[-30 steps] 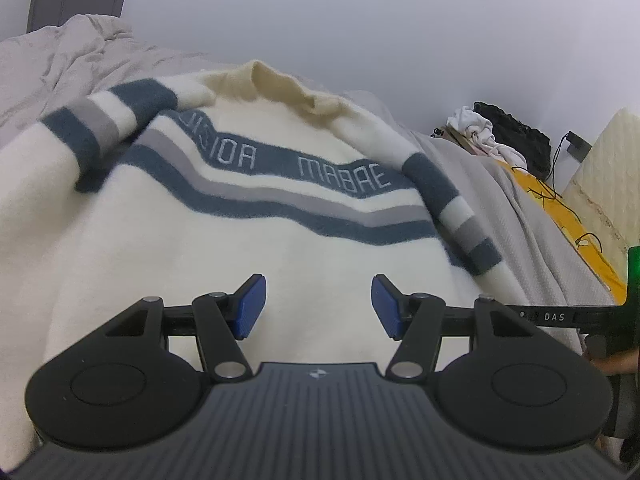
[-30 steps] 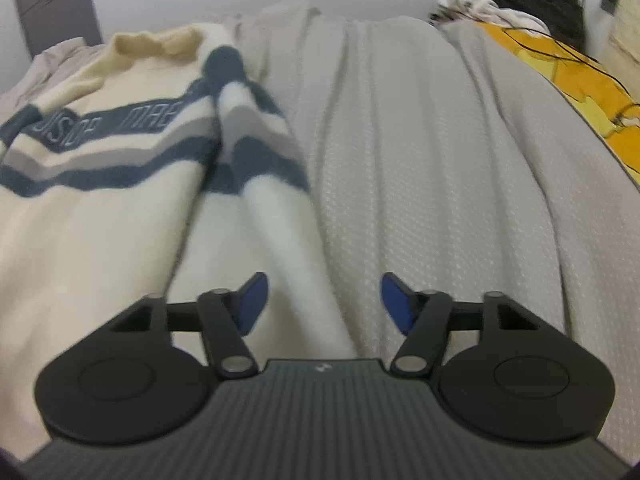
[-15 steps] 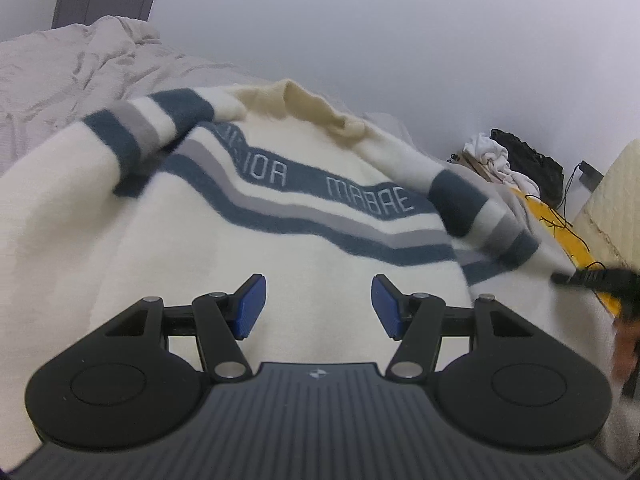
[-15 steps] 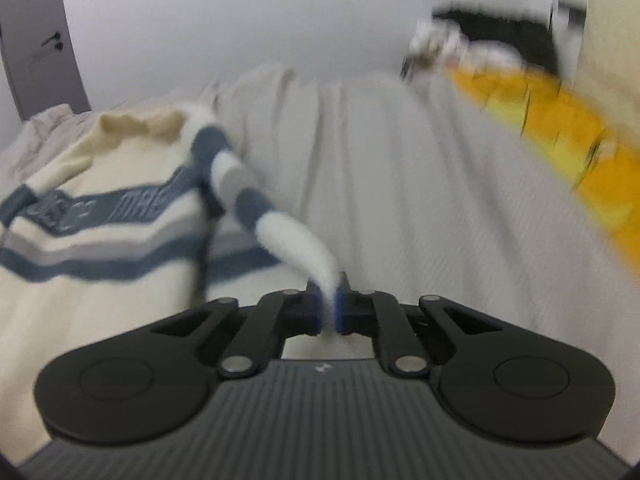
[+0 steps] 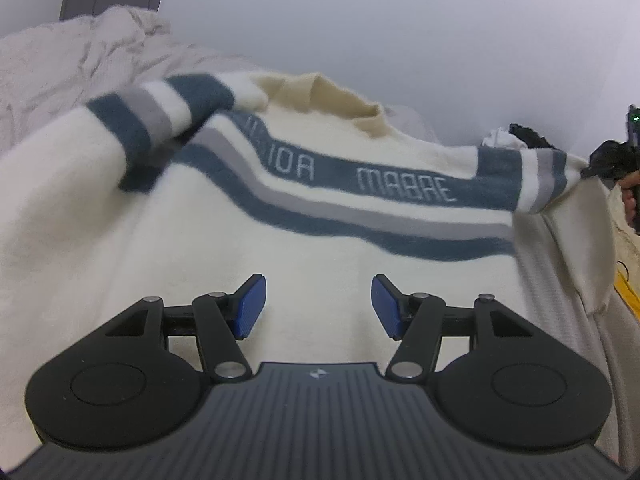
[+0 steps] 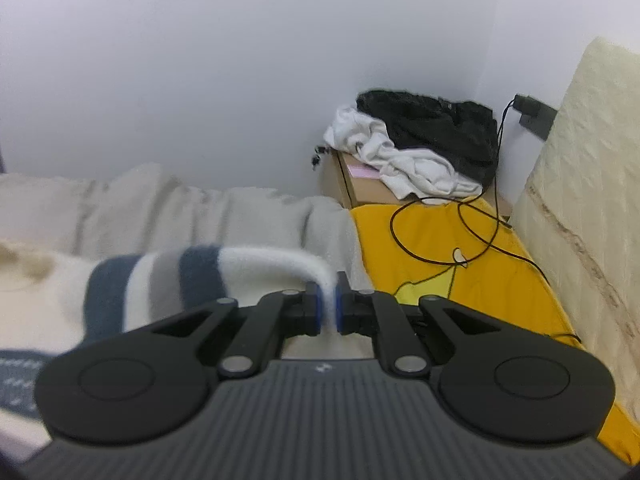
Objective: Fold large clothes
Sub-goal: 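Pull the held sleeve outward from the sweater body with the right gripper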
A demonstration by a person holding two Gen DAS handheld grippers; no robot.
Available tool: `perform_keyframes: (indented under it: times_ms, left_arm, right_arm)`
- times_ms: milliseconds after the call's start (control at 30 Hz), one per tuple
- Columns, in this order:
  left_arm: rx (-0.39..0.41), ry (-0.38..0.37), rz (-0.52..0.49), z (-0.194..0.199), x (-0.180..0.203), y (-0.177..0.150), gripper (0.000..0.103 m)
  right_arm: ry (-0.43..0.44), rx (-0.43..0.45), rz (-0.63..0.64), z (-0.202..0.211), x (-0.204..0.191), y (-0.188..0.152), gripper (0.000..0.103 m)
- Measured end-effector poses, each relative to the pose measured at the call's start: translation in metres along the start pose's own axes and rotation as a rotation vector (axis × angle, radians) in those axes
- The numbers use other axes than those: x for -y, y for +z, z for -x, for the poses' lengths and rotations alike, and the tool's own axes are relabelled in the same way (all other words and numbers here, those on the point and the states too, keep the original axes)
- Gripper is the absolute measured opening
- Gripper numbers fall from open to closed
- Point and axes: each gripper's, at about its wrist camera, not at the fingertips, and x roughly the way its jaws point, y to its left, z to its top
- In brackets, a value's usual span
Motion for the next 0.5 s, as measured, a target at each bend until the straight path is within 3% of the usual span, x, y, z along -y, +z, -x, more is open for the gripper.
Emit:
perform_keyframes:
  times_ms: [167, 233, 367, 433, 500]
  left_arm:
    - [-0.014, 0.003, 0.064, -0.032, -0.014, 0.003, 0.064]
    - [-0.005, 0.008, 0.068, -0.041, -0.016, 0.006, 0.064]
    - [-0.002, 0.019, 0.035, -0.053, -0.01, 0.006, 0.065]
    - [-0.002, 0.033, 0.012, -0.058, -0.006, 0.006, 0.065]
    - [0.0, 0.04, -0.004, -0.058, -0.003, 0.005, 0.066]
  right_arm:
    - [-0.003, -0.104, -0.036, -0.08, -0.006, -0.016, 0.012]
    - [-0.005, -0.104, -0.031, -0.1, -0.007, -0.027, 0.019]
    - [0.015, -0.106, -0.056, -0.121, 0.005, -0.043, 0.032]
    - [0.043, -0.093, -0.117, -0.119, 0.018, -0.047, 0.047]
    - [0.07, -0.099, -0.18, -0.11, 0.032, -0.05, 0.051]
